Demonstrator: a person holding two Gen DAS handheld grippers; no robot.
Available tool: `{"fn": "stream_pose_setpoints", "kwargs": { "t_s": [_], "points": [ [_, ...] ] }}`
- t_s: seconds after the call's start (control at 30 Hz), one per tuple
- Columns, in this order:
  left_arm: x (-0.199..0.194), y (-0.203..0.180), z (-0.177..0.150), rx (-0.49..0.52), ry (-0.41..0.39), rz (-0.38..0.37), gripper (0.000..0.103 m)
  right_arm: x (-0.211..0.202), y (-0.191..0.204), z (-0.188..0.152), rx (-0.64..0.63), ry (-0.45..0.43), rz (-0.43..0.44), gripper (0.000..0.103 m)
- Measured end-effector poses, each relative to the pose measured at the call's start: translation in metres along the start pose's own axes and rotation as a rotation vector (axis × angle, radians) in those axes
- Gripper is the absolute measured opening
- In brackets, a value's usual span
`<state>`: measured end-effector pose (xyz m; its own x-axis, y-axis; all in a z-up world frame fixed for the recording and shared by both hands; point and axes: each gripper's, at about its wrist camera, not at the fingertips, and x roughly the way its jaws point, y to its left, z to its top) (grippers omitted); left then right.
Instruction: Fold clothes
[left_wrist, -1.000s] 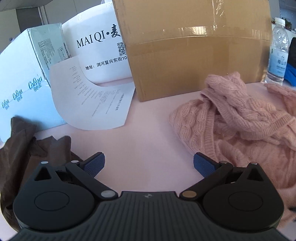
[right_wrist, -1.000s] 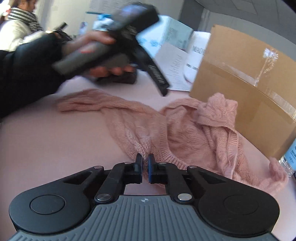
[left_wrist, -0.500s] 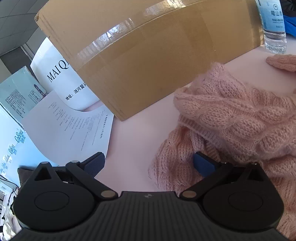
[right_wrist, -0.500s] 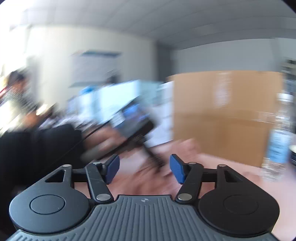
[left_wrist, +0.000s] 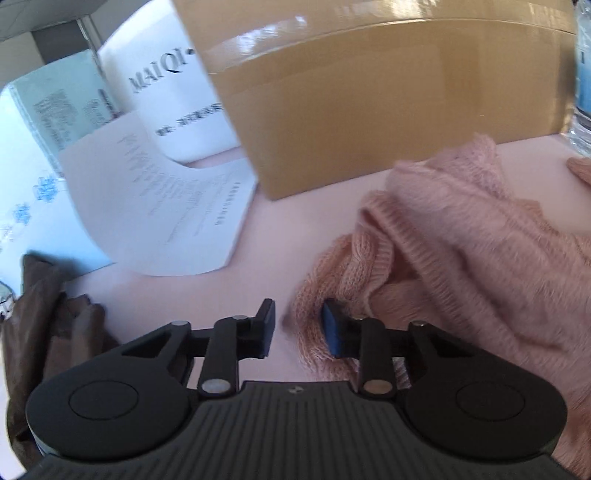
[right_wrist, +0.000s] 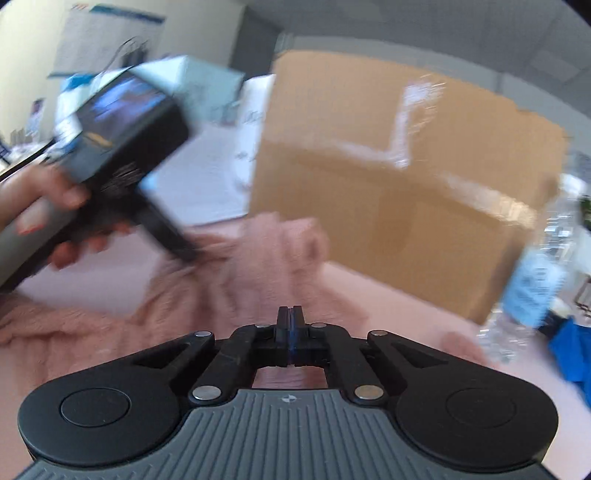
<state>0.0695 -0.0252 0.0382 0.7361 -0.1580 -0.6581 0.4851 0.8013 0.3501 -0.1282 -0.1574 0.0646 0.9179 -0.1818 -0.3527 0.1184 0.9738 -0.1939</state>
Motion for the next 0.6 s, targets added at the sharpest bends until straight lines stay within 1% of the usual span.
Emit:
{"fn": "stream_pose_setpoints", "kwargs": {
  "t_s": [0.03,0.07,0.1,0.17,0.2,0.23,0.27,0.33,0.37,0.47,0.53,0.6],
  "points": [
    [-0.003,0.007,-0.003,-0.013,-0.003,0.032,0.016,-0.001,-0.004,-0.001,0.013,0.002,-0.017,0.000],
    [-0.007,0.015,-0.006,-0.032,-0.003,0.051,0.013,-0.004,-0.018,-0.005,0.054,0.023,-0.053,0.000],
    [-0.010,0.021,-0.009,-0.046,-0.004,0.056,0.011,-0.005,-0.026,-0.007,0.069,0.035,-0.054,0.000],
    [-0.016,0.037,-0.016,-0.068,-0.007,0.049,0.010,-0.012,-0.041,-0.009,0.105,0.027,-0.027,0.001],
    [-0.017,0.042,-0.018,-0.076,-0.001,0.045,0.007,-0.014,-0.045,-0.009,0.137,0.005,0.018,0.002],
    [-0.016,0.046,-0.021,-0.089,0.012,0.042,0.006,-0.017,-0.049,-0.009,0.169,-0.018,0.066,0.009],
    [-0.015,0.051,-0.025,-0.105,0.029,0.040,0.004,-0.017,-0.048,-0.006,0.177,-0.024,0.103,0.034],
    [-0.016,0.059,-0.035,-0.135,0.051,0.042,0.004,-0.018,-0.041,0.000,0.170,-0.049,0.181,0.065],
    [-0.018,0.062,-0.042,-0.149,0.052,0.048,0.003,-0.018,-0.033,0.005,0.130,-0.076,0.209,0.066],
    [-0.034,0.068,-0.058,-0.188,0.042,0.048,0.003,-0.003,0.009,0.021,-0.025,-0.089,0.245,0.066],
    [-0.048,0.070,-0.069,-0.201,0.030,0.026,0.003,0.013,0.035,0.026,-0.064,-0.052,0.274,0.066],
    [-0.058,0.066,-0.078,-0.186,0.025,0.017,0.003,0.029,0.061,0.032,-0.101,-0.015,0.303,0.066]
  ]
}}
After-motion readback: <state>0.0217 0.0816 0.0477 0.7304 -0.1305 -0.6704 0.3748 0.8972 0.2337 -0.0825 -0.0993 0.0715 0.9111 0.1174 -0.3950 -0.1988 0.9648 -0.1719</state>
